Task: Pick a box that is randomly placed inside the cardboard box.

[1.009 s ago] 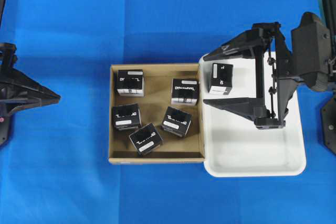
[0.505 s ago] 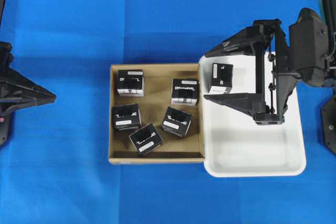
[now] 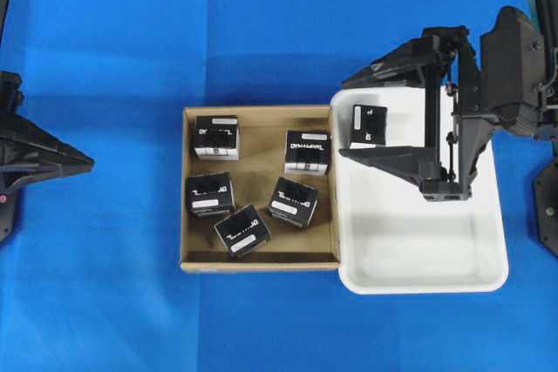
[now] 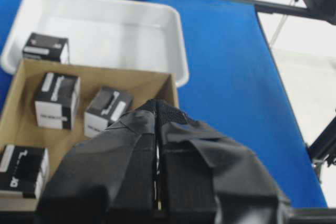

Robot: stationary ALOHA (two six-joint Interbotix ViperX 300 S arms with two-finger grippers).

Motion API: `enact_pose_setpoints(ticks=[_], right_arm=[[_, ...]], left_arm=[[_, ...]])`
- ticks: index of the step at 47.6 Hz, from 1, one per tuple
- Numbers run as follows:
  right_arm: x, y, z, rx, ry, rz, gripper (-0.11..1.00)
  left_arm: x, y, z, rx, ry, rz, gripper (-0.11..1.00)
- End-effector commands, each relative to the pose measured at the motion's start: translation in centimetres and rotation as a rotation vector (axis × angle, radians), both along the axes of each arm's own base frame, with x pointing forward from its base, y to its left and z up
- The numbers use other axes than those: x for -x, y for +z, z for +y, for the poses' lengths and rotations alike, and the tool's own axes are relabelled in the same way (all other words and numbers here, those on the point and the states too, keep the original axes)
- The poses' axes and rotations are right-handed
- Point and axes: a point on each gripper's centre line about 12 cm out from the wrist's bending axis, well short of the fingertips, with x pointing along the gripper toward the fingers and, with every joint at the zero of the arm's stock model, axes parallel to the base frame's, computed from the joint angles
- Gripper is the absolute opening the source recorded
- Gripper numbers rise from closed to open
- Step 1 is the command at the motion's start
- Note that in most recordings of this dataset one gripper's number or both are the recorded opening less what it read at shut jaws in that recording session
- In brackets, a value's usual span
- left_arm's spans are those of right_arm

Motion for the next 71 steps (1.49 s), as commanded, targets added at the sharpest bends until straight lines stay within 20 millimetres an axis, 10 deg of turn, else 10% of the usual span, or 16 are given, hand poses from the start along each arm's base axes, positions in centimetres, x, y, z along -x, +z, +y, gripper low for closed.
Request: enact_pose_setpoints(ticks=[1,71], right_arm=[[-0.1,0.1,0.1,-0.003,0.002,-0.005,0.96],[0.2,-1.0,1.0,-0.003,0.030,-0.020,0.96]], left_arm=[[0.0,0.9,0.1,-0.002,0.006,-0.040,-0.03],[1.5,0.8,0.1,0.000,-0.001,-0.068,-0.03]])
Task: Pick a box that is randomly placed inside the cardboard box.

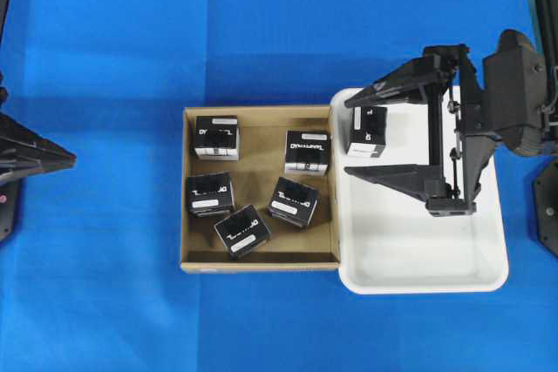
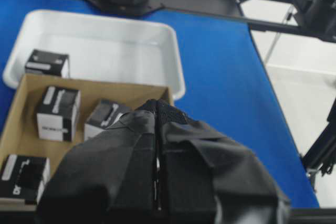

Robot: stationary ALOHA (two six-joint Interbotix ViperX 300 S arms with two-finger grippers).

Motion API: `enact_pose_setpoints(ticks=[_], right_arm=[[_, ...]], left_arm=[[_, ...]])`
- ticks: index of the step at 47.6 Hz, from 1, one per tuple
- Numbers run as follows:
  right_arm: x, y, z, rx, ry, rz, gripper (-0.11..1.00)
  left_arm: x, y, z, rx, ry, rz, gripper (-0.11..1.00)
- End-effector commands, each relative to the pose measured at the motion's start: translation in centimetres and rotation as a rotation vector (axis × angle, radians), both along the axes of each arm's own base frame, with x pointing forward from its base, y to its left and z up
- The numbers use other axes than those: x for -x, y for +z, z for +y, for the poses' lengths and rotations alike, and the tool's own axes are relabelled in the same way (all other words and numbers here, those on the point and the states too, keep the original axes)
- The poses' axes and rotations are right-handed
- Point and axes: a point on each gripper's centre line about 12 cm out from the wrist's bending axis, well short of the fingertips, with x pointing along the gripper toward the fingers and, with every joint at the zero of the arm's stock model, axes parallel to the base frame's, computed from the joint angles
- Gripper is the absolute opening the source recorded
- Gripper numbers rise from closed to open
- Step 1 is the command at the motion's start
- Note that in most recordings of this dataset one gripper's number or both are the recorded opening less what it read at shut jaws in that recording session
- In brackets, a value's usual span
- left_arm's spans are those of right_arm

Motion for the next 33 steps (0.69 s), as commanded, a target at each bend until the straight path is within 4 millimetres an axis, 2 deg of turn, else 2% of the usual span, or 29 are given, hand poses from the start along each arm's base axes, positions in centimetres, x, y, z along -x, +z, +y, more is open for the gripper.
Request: enact_pose_setpoints(ticks=[1,33], right_arm=[[-0.22,0.37,-0.02,-0.001,-0.001,-0.017,0.96],[-0.46,0.40,-0.24,0.005,-0.008,-0.038,0.96]], left_arm=[[-0.09,0.56,-0.03,0.001,-0.001,-0.018,-0.03],[0.72,1.36,0.02,0.016,-0.001,-0.074,-0.03]])
